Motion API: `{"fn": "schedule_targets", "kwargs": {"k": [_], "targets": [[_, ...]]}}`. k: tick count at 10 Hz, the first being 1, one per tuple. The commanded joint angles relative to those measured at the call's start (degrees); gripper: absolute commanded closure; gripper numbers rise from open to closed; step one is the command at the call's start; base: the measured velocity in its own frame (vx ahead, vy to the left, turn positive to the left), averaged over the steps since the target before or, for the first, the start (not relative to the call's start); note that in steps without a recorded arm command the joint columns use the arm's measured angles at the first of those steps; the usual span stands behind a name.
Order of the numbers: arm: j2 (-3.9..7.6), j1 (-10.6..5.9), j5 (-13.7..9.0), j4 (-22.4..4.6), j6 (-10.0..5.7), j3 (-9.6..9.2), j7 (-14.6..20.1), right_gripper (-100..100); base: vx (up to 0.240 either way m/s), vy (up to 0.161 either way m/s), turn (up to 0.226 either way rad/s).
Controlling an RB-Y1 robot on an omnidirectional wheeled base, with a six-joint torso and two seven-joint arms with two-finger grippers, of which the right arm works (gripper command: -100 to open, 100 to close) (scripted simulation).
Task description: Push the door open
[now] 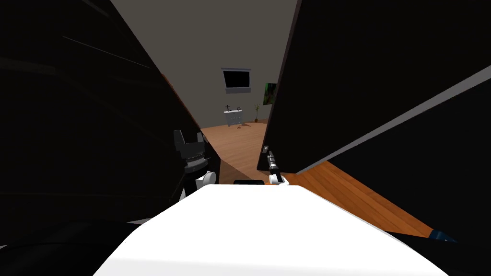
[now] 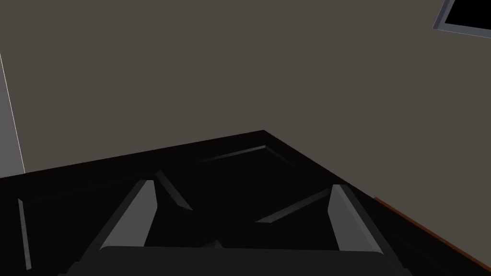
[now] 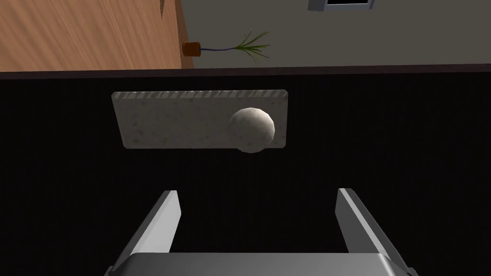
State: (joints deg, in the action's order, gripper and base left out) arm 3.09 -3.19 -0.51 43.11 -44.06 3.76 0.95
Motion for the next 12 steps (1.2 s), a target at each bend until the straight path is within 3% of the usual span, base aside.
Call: {"fn": "schedule_targets", "kwargs": {"k": [1, 5, 6, 11, 12], "targets": [[-0.02, 0.13, -0.07, -0.01, -0.28, 0.16, -0.08, -100, 0.237, 0.006, 0.025], [-0.53, 0.3, -0.17, -0.15, -0.75, 0.41, -0.2, -100, 0.18, -0.018, 0.021], [-0.53, 0.3, -0.17, -0.15, -0.75, 0.41, -0.2, 100, -0.022, 0.01, -0.004], [-0.53, 0.3, -0.17, -0.15, -0.75, 0.41, -0.2, 100, -0.016, 0.004, 0.0], [0.1, 0.35, -0.58, -0.36, -0.58, 1.2, -0.46, 100, 0.103, 0.024, -0.02]]}}
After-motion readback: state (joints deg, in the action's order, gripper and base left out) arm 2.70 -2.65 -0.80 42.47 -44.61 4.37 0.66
